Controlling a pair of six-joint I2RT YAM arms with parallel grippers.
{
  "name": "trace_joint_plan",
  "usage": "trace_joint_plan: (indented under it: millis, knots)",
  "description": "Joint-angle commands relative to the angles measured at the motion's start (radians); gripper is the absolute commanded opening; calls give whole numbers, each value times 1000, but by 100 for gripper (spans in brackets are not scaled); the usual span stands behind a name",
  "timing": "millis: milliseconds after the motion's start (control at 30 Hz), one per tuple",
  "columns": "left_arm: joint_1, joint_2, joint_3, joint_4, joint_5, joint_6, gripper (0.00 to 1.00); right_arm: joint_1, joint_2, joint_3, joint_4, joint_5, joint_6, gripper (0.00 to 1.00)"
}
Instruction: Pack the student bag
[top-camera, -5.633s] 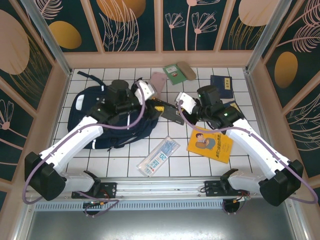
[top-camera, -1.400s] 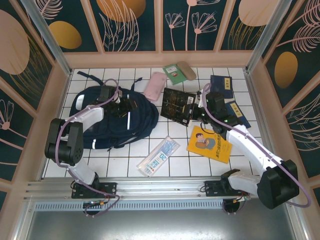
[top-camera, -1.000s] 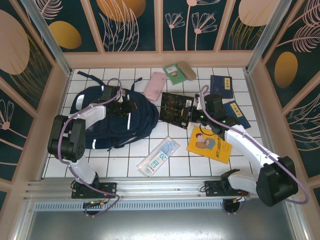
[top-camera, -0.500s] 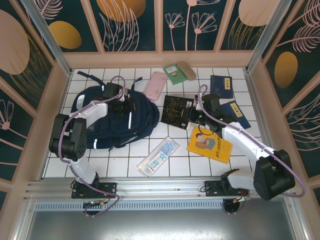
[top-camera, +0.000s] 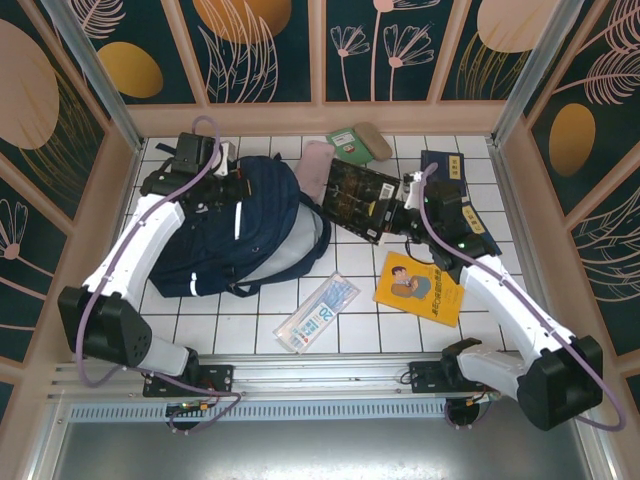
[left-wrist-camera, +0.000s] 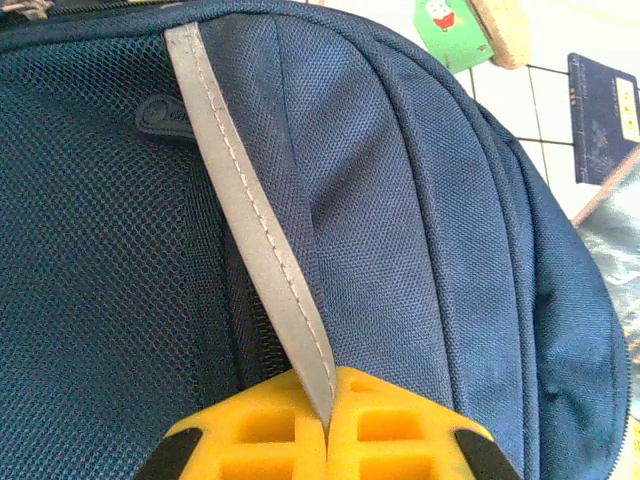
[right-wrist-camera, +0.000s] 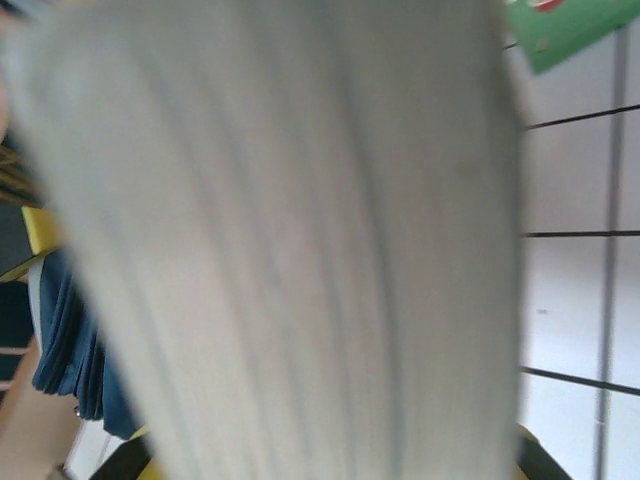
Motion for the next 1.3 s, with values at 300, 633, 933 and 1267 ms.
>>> trace_joint_plan:
  millis: [300, 633, 933, 1267]
  knots:
    - [-5, -137, 178, -35, 5, 117, 0, 121, 231, 7, 225, -329, 99, 0]
    - [-6, -158, 121, 25, 203, 151, 0, 185, 291, 119, 272, -336, 243, 0]
    - [-5, -161, 111, 55, 253, 151, 0, 280, 519, 264, 418, -308, 504, 0]
    - [-6, -172, 97, 91, 275, 126, 0, 435, 841, 487, 402, 7, 563, 8]
